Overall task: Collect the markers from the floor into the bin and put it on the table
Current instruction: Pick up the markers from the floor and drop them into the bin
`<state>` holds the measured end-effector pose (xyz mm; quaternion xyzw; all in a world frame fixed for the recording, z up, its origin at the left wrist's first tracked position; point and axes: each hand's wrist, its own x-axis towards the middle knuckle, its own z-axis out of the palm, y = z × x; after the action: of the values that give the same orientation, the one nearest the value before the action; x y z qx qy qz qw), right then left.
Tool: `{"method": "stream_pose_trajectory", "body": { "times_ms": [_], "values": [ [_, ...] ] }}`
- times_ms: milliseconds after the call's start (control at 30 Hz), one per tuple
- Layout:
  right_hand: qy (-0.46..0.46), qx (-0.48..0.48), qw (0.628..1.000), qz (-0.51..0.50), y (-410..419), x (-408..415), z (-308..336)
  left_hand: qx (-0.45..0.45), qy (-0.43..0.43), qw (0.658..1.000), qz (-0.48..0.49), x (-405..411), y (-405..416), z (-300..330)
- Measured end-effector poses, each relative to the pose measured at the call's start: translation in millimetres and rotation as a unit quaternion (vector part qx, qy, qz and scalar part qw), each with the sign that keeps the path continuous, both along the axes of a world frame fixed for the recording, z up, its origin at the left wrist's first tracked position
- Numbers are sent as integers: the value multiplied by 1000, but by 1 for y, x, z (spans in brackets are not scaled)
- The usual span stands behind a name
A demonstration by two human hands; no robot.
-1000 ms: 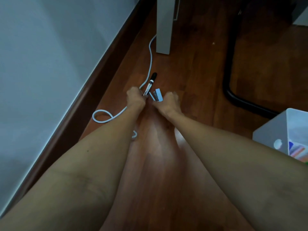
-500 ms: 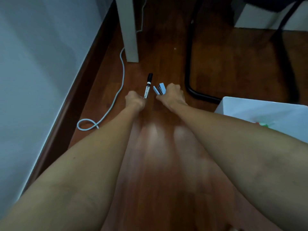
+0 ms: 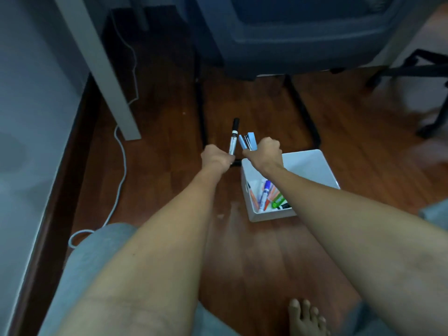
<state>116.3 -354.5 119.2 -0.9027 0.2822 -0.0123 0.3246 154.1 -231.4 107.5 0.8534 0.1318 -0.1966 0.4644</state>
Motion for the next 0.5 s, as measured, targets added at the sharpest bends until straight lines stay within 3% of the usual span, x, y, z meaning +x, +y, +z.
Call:
{"method": "stream_pose_trajectory", "body": {
  "times_ms": [267, 500],
  "values": [
    [42, -25, 997, -66, -83, -62, -31, 27, 26, 996, -85, -60, -74, -24],
    [52, -49, 995, -70, -106, -89, -61, 7, -73, 990, -118, -79, -90, -40]
  ]
}}
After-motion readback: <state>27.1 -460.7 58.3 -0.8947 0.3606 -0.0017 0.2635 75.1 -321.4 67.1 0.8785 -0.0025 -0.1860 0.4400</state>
